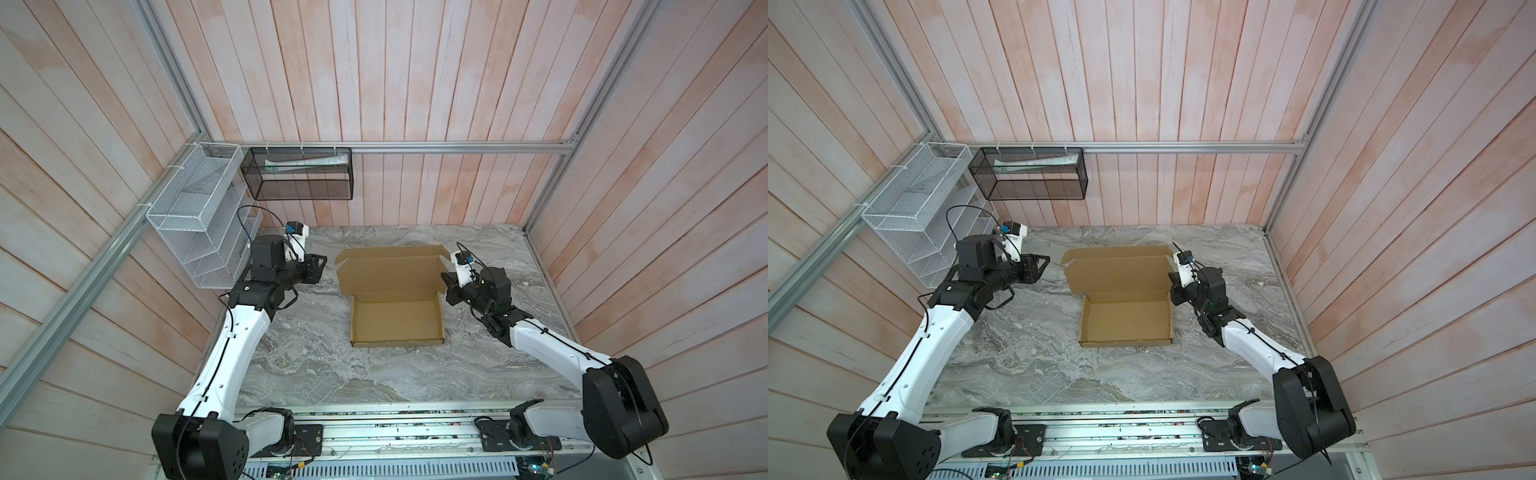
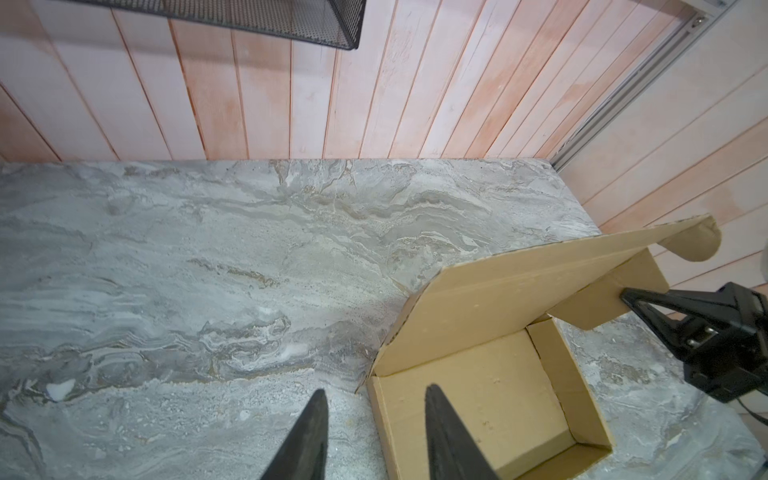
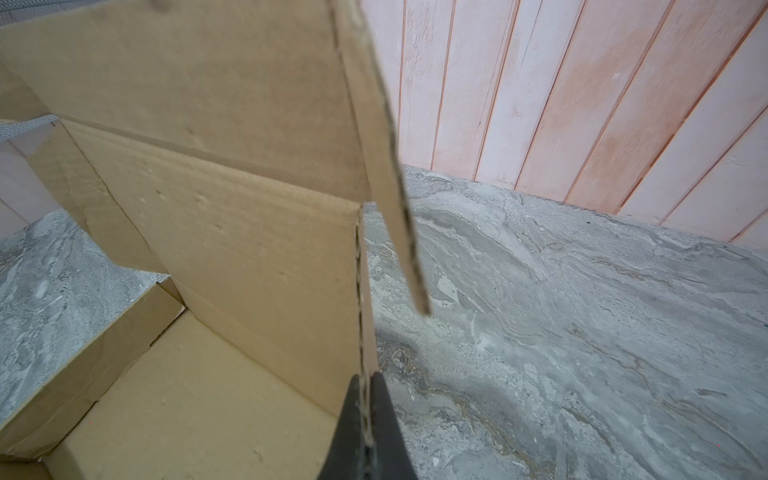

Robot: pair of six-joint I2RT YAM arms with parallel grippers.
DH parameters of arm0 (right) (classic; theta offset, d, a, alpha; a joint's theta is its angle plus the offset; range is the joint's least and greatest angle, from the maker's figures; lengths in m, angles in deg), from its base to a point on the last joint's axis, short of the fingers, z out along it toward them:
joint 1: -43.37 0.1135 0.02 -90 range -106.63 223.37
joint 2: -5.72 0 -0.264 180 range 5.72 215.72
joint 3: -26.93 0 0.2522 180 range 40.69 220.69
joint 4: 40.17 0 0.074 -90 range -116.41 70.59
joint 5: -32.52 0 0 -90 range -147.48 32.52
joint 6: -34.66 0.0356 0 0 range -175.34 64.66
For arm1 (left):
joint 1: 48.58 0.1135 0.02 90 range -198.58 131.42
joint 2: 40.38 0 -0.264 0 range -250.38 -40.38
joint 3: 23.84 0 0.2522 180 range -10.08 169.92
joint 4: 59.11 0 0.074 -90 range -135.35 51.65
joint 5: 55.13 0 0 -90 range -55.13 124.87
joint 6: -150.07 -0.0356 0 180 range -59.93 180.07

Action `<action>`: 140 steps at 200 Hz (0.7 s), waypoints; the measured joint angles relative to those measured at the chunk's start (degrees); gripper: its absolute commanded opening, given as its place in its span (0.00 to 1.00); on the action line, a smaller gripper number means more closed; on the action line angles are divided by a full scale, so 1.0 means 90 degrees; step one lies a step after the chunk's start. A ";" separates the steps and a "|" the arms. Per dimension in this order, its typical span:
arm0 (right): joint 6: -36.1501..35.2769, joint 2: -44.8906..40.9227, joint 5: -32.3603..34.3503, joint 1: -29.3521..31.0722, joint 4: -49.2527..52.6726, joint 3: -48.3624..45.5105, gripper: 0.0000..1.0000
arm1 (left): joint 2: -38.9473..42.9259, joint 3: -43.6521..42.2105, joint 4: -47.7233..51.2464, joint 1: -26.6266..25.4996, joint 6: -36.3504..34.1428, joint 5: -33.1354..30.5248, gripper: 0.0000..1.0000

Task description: Fold the paper box

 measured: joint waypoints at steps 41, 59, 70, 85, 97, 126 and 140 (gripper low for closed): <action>0.0000 0.0000 0.0000 0.0000 0.0002 0.0000 0.03 | -0.0017 -0.0488 -0.0165 0.0078 0.0168 0.0423 0.45; 0.0002 0.0000 0.0000 0.0000 0.0002 0.0000 0.03 | -0.0053 -0.0639 -0.0291 0.0078 0.0175 0.0624 0.46; 0.0002 0.0000 0.0000 0.0000 0.0002 0.0000 0.03 | -0.0068 -0.0748 -0.0393 0.0078 0.0177 0.0719 0.47; 0.0002 0.0000 0.0000 0.0000 0.0002 0.0000 0.03 | -0.0087 -0.0889 -0.0515 0.0078 0.0177 0.0821 0.48; 0.0005 0.0000 0.0000 0.0000 0.0002 0.0000 0.03 | -0.0151 -0.0935 -0.0600 0.0078 0.0175 0.0843 0.48; 0.0002 0.0000 0.0000 0.0000 0.0002 0.0000 0.03 | -0.0425 -0.0954 -0.0882 0.0002 0.0158 0.0797 0.48; 0.0005 0.0000 0.0000 0.0000 0.0002 0.0000 0.03 | -0.0542 -0.0954 -0.1032 -0.0126 0.0129 0.0721 0.48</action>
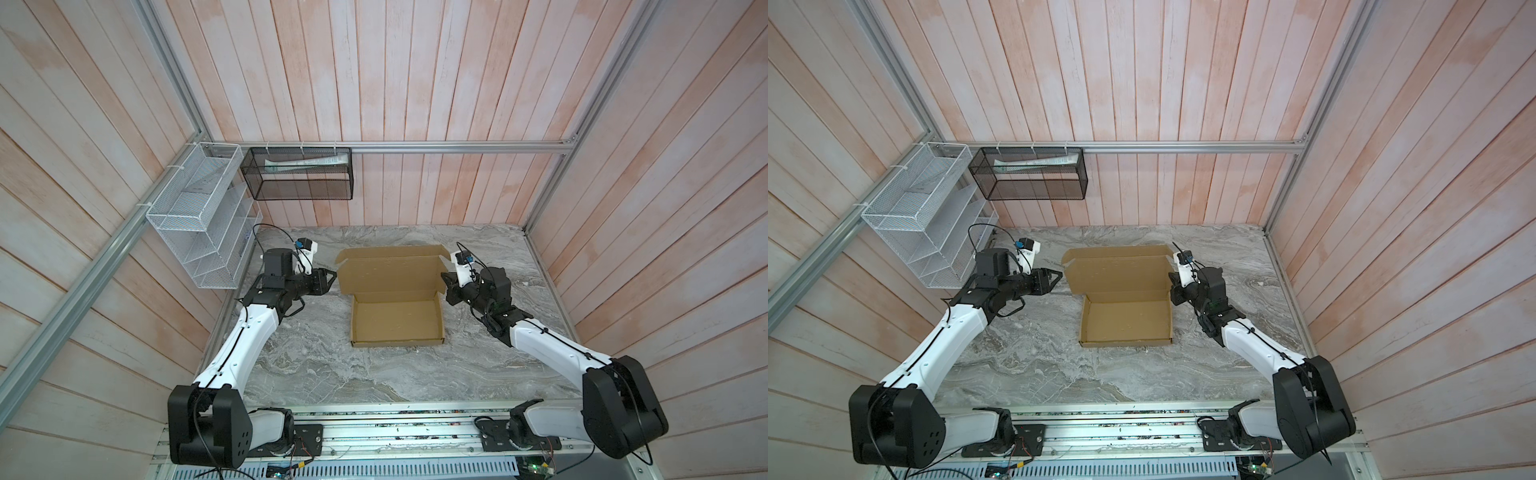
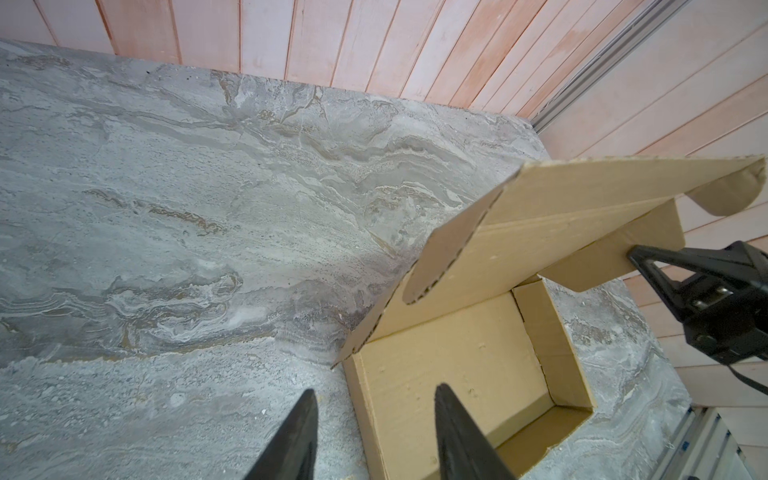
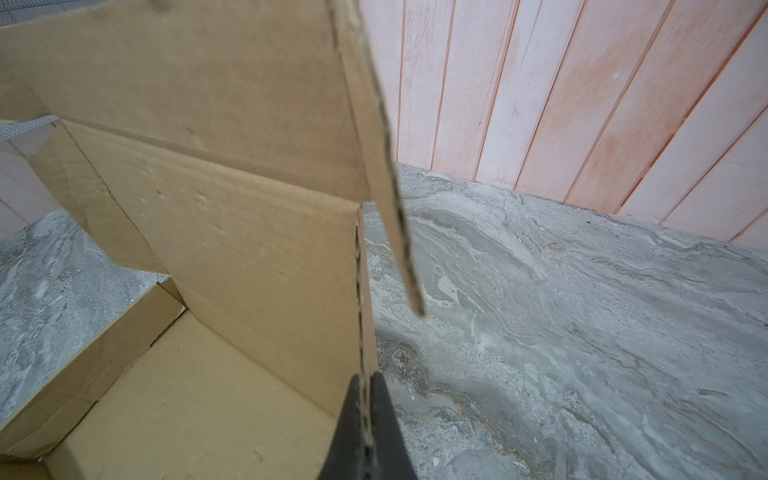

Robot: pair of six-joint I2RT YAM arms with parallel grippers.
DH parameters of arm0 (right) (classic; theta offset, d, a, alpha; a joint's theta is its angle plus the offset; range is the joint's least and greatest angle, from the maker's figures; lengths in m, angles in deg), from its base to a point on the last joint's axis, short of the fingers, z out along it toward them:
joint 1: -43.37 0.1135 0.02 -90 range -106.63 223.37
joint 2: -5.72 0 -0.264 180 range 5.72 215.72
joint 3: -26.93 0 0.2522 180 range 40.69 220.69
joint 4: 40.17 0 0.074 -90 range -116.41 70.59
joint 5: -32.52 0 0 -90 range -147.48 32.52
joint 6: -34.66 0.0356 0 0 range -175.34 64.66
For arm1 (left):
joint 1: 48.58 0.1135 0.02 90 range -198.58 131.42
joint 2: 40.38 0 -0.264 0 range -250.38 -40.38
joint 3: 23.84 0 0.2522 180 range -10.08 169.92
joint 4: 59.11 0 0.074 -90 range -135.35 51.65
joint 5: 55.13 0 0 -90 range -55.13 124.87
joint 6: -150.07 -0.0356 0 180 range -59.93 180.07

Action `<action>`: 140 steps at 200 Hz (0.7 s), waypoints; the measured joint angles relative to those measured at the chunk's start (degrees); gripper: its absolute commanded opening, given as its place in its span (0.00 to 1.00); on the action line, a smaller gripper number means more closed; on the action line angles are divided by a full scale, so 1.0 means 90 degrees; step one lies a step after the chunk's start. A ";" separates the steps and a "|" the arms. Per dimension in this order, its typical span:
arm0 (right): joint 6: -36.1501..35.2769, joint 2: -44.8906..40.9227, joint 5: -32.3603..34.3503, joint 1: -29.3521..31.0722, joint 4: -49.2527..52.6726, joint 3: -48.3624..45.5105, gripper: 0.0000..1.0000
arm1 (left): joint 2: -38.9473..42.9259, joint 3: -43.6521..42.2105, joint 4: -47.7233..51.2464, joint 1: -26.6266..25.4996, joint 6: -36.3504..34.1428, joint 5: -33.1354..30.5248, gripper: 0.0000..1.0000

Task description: Fold the paper box

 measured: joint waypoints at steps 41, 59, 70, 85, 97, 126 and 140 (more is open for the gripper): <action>0.0000 0.0000 0.0000 0.0000 0.0002 0.0002 0.03 | -0.0359 0.0000 -0.0542 -0.0267 -0.0170 -0.0214 0.45; 0.0000 0.0000 -0.0002 0.0000 0.0002 0.0002 0.03 | -0.0573 0.0000 -0.0661 -0.0265 -0.0243 -0.0265 0.42; 0.0000 0.0000 -0.0002 0.0000 0.0002 0.0002 0.03 | -0.0687 0.0000 -0.0726 -0.0262 -0.0267 -0.0262 0.39; 0.0000 0.0002 -0.0002 0.0000 0.0002 0.0002 0.03 | -0.0801 0.0000 -0.0804 -0.0262 -0.0296 -0.0260 0.38; 0.0002 0.0002 -0.0002 0.0000 0.0002 0.0002 0.03 | -0.0848 0.0000 -0.0862 -0.0262 -0.0291 -0.0257 0.38; 0.0002 0.0032 -0.0002 0.0000 0.0005 0.0002 0.03 | -0.0865 0.0000 -0.1025 -0.0279 -0.0289 -0.0250 0.36; 0.0005 0.0039 -0.0002 0.0000 0.0005 0.0002 0.03 | -0.0872 0.0002 -0.1083 -0.0311 -0.0291 -0.0238 0.33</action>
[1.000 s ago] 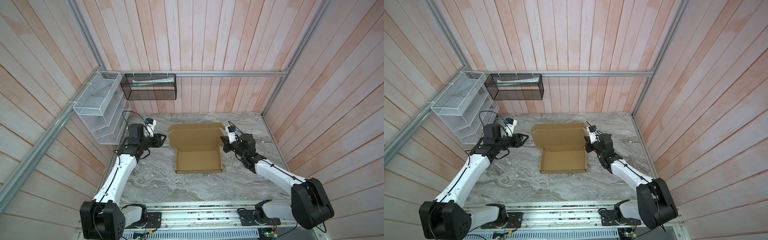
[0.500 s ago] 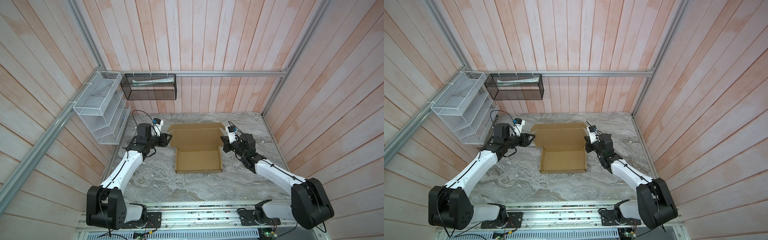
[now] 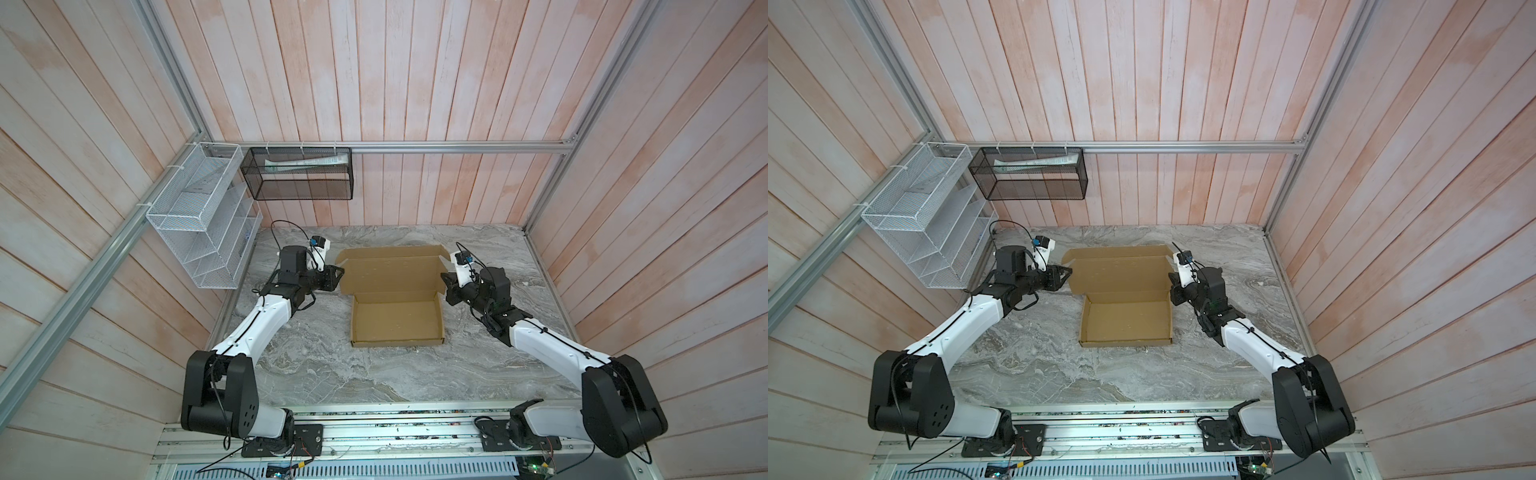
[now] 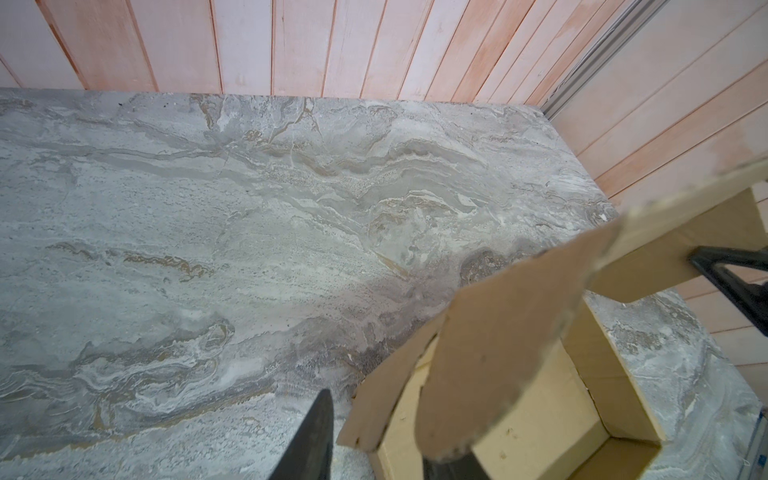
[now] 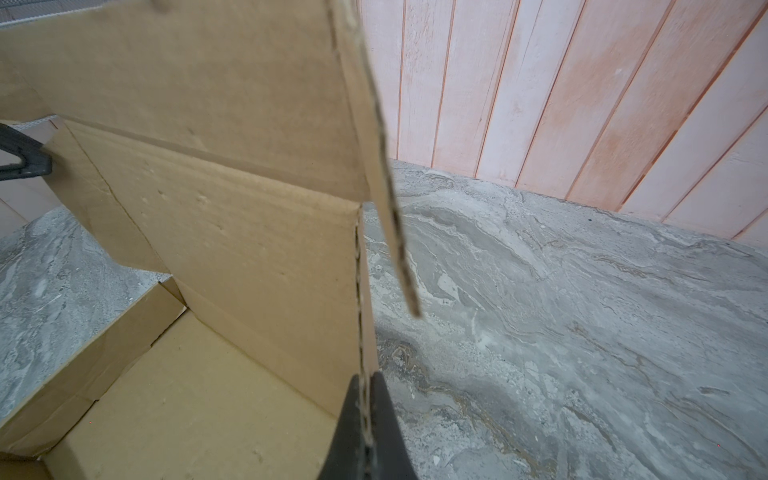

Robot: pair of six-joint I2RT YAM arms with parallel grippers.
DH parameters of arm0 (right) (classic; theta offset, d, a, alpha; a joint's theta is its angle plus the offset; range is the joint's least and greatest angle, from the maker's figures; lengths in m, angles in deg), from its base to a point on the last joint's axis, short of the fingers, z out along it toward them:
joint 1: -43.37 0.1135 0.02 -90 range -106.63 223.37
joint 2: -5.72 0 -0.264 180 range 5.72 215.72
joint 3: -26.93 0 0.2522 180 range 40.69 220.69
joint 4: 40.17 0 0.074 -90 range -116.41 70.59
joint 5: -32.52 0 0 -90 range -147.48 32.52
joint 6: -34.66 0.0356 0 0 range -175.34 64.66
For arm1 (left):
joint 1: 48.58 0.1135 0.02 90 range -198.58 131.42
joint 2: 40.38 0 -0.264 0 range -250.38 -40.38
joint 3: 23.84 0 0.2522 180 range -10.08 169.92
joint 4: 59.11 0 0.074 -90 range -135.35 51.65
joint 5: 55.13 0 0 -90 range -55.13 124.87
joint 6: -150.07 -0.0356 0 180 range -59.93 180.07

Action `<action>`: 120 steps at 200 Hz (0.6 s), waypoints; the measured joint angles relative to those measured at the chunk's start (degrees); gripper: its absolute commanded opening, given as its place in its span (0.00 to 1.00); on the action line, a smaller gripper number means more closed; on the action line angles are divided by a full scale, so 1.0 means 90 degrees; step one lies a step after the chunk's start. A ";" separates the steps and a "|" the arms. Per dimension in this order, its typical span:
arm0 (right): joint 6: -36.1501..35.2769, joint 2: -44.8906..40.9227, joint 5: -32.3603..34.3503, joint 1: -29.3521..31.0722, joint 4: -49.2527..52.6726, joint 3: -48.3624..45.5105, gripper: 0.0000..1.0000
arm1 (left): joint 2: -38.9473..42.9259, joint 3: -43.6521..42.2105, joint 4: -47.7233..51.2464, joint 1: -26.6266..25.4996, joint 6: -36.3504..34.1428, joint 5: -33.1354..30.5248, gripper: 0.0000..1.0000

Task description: Fold the paper box

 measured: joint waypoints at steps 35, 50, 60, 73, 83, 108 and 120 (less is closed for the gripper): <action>0.0041 0.0000 0.0000 0.0000 0.0000 0.0000 0.02 | -0.0129 0.0104 -0.0017 -0.0182 -0.0019 0.0005 0.29; 0.0063 0.0000 0.0000 0.0000 0.0000 0.0000 0.02 | -0.0180 0.0134 -0.0027 -0.0238 -0.0027 0.0002 0.26; 0.0073 0.0000 0.0000 0.0000 -0.0002 0.0000 0.02 | -0.0197 0.0134 -0.0024 -0.0257 -0.0032 0.0000 0.21; 0.0100 0.0000 0.0000 0.0000 -0.0005 0.0000 0.02 | -0.0204 0.0134 -0.0024 -0.0272 -0.0024 -0.0002 0.16; 0.0119 0.0000 0.0000 0.0000 -0.0005 0.0000 0.02 | -0.0204 0.0134 -0.0027 -0.0279 -0.0015 -0.0007 0.13; 0.0165 0.0000 0.0002 0.0000 -0.0005 0.0000 0.02 | -0.0204 0.0136 -0.0044 -0.0323 0.0000 -0.0019 0.09; 0.0199 0.0000 0.0005 0.0000 -0.0005 0.0000 0.02 | -0.0204 0.0136 -0.0044 -0.0355 -0.0002 -0.0029 0.08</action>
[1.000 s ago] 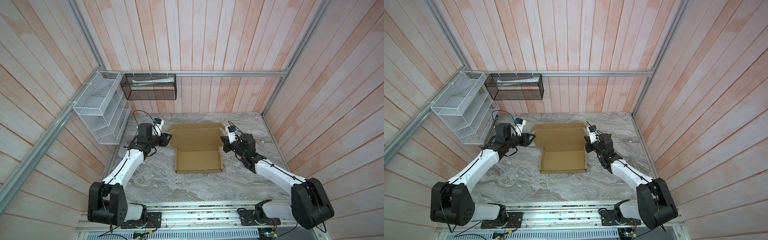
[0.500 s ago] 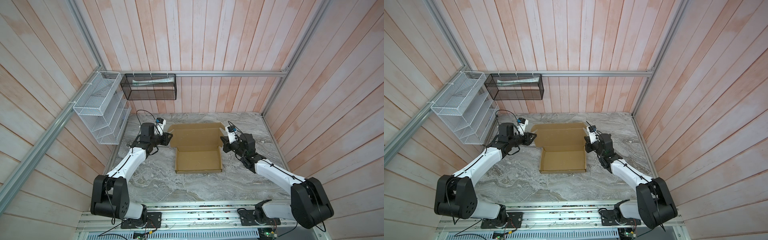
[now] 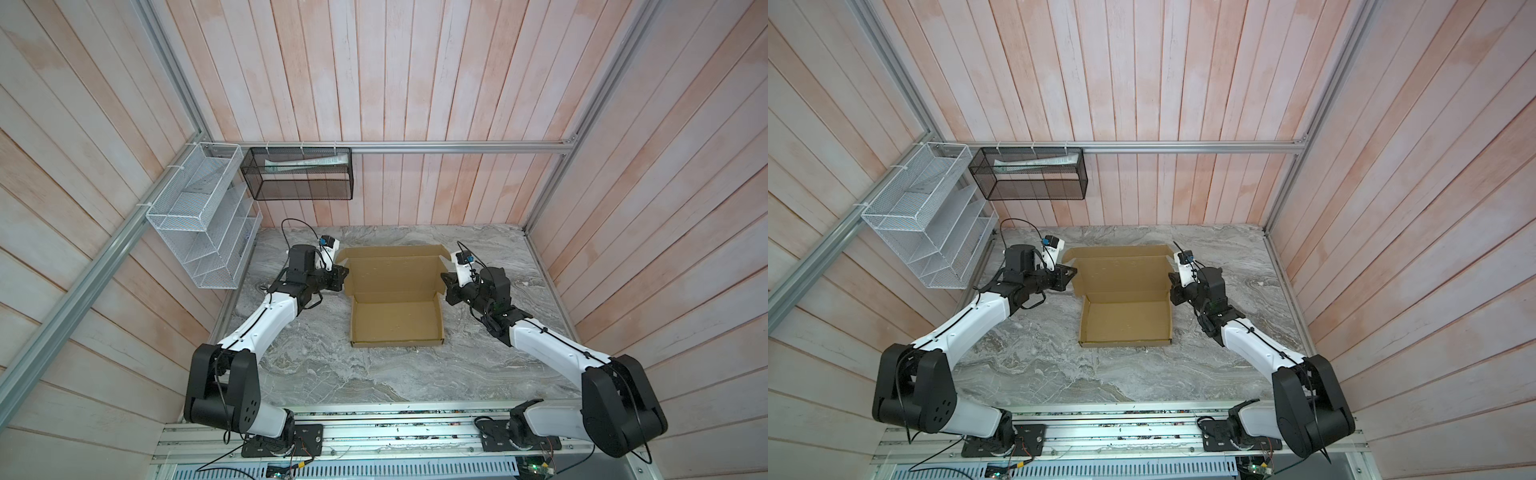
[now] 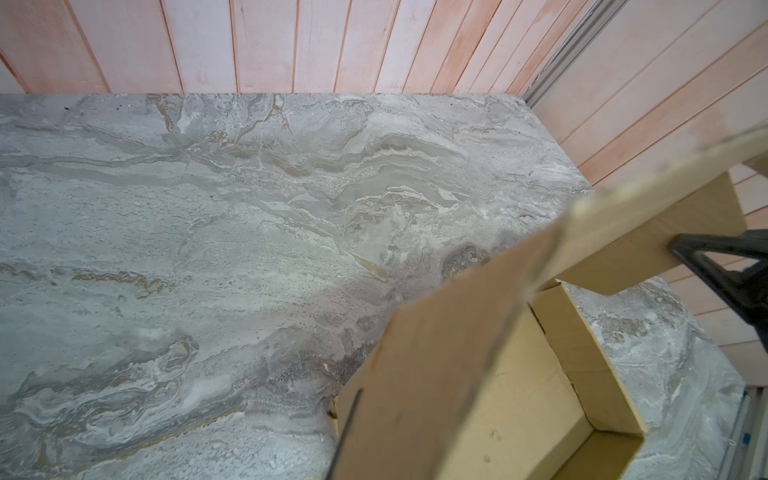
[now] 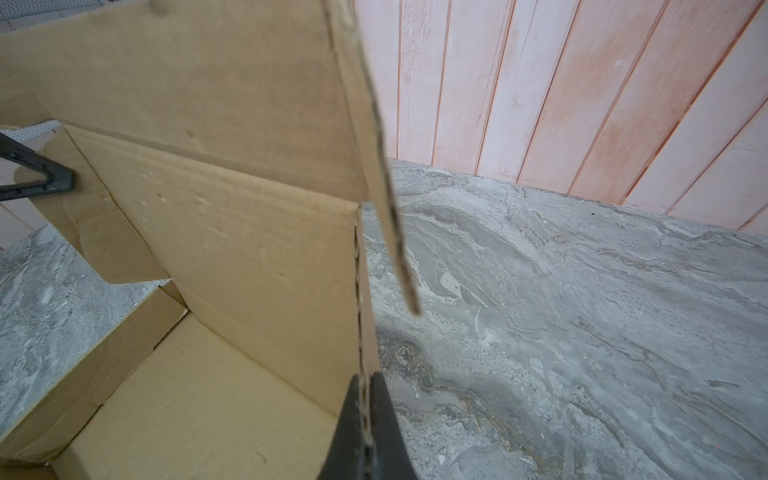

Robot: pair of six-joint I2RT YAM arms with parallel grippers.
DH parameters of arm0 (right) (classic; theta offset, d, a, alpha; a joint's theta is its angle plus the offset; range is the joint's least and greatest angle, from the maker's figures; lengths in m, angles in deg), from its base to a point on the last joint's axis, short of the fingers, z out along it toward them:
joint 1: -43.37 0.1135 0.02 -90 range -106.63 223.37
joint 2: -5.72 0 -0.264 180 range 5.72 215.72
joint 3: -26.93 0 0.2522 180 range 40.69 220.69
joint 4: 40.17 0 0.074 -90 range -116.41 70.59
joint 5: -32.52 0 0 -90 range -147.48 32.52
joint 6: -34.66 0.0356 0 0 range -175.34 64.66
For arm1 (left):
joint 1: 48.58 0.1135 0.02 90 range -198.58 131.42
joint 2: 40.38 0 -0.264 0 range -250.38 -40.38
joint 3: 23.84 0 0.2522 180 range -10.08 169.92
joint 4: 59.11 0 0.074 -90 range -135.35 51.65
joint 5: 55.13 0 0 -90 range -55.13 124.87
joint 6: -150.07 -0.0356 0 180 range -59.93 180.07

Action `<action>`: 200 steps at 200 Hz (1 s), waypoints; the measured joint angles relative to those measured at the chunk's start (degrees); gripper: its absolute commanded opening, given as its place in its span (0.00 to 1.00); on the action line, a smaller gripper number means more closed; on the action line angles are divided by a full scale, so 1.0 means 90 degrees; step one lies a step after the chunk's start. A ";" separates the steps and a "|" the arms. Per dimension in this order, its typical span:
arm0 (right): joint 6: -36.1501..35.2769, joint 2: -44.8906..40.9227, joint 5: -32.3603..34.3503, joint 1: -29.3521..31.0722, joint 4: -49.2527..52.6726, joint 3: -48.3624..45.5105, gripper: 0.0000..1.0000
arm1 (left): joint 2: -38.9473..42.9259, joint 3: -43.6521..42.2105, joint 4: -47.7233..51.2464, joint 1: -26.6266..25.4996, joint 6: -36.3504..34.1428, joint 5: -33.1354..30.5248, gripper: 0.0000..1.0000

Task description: Fold the paper box

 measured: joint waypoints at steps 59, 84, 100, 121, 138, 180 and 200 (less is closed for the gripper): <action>0.0036 0.0002 0.0102 0.0010 0.0002 0.0000 0.05 | -0.0012 0.0000 -0.0005 -0.0136 -0.0022 -0.0287 0.00; 0.0036 0.0010 0.0143 0.0015 0.0007 0.0002 0.08 | -0.0012 0.0002 -0.0005 -0.0155 -0.0051 -0.0330 0.00; 0.0034 0.0017 0.0192 0.0019 0.0027 0.0019 0.11 | -0.0012 0.0007 0.0000 -0.0155 -0.0136 -0.0333 0.00; 0.0024 0.0049 0.0240 0.0029 0.0056 0.0119 0.16 | -0.0017 0.0053 0.0049 -0.0155 -0.0240 -0.0335 0.00; -0.0012 0.0058 0.0289 0.0029 0.0080 0.0223 0.17 | -0.0039 0.0121 0.0092 -0.0155 -0.0335 -0.0335 0.00; -0.0136 0.0090 0.0355 0.0029 0.0185 0.0420 0.18 | -0.0049 0.0151 0.0131 -0.0155 -0.0435 -0.0335 0.00; -0.0160 0.0134 0.0357 0.0029 0.0211 0.0457 0.18 | -0.0049 0.0151 0.0146 -0.0155 -0.0459 -0.0335 0.00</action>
